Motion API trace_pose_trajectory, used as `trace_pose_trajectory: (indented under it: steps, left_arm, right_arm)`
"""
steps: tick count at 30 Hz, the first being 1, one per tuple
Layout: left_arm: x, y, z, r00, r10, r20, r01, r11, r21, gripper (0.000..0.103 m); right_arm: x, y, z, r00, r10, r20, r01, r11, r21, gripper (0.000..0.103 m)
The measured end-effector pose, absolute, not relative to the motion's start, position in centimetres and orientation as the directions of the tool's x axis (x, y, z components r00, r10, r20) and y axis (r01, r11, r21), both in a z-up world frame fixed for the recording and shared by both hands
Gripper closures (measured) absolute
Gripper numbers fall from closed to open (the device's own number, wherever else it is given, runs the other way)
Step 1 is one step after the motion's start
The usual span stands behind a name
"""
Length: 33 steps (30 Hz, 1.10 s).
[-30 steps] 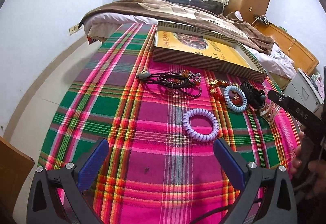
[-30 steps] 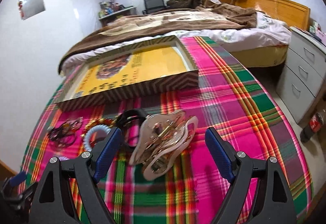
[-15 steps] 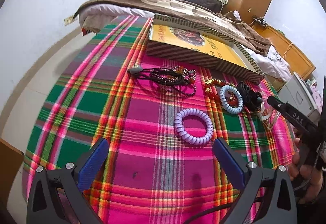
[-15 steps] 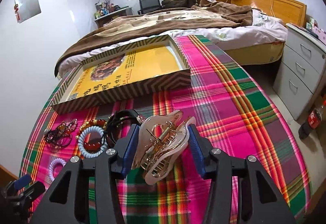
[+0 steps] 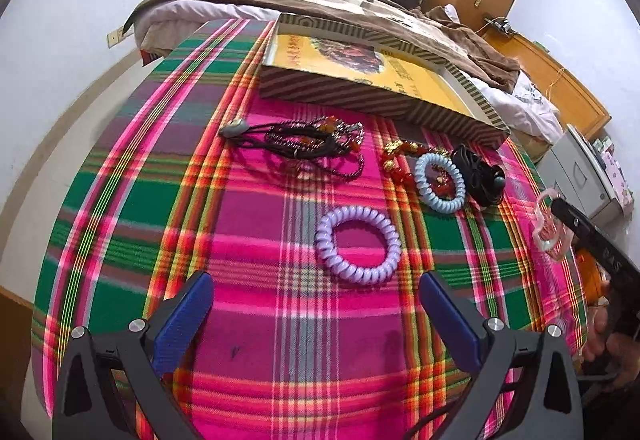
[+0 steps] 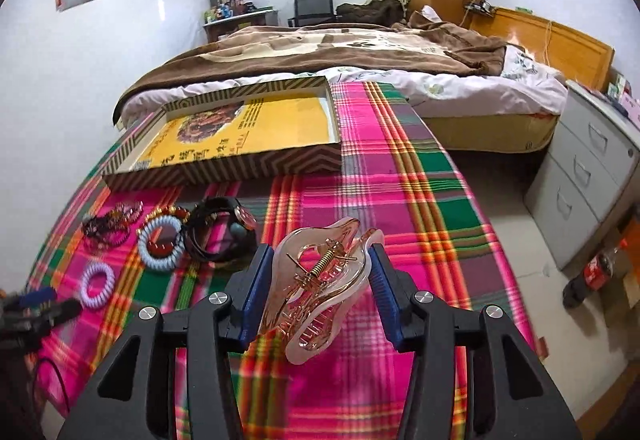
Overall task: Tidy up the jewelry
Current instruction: 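Reach the right tool to the clear-gold hair claw clip and grasp it, then grasp the lavender coil bracelet with the left tool while the right tool holds the clip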
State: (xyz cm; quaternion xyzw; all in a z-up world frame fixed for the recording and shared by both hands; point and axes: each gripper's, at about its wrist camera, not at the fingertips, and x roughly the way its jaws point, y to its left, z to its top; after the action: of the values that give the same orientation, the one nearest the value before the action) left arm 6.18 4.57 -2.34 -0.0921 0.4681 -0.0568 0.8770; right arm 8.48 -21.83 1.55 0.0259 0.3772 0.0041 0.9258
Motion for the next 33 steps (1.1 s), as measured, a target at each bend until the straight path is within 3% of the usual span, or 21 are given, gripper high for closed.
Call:
trace_pose_trajectory:
  steps: [10,16,29,33]
  left_arm:
    - [9.0,4.9,-2.7,0.541,-0.08,-0.837,-0.04,0.992,-0.121,0.003]
    - [9.8,4.2,-3.5,0.522,0.016,-0.853,-0.026,1.0,0.003,0.008]
    - [9.9,4.2,-3.7,0.544,0.034,-0.839,-0.053,0.999,0.006,0.005]
    - [9.8,3.6,-3.5,0.557,0.023,-0.831,-0.024,1.0,0.012,0.018]
  right_arm:
    - [8.4,-22.8,0.6,0.702,0.044,-0.71,0.002,0.998,0.063,0.054]
    - [8.7,-22.7,0.2,0.698,0.062,-0.713,-0.023,0.998,0.063,0.054]
    - [8.9,-22.6,0.2,0.699,0.072,-0.712,-0.035,0.997,0.067,0.054]
    - [8.9,-22.6,0.2,0.698,0.071,-0.712,-0.034,0.997,0.066,0.054]
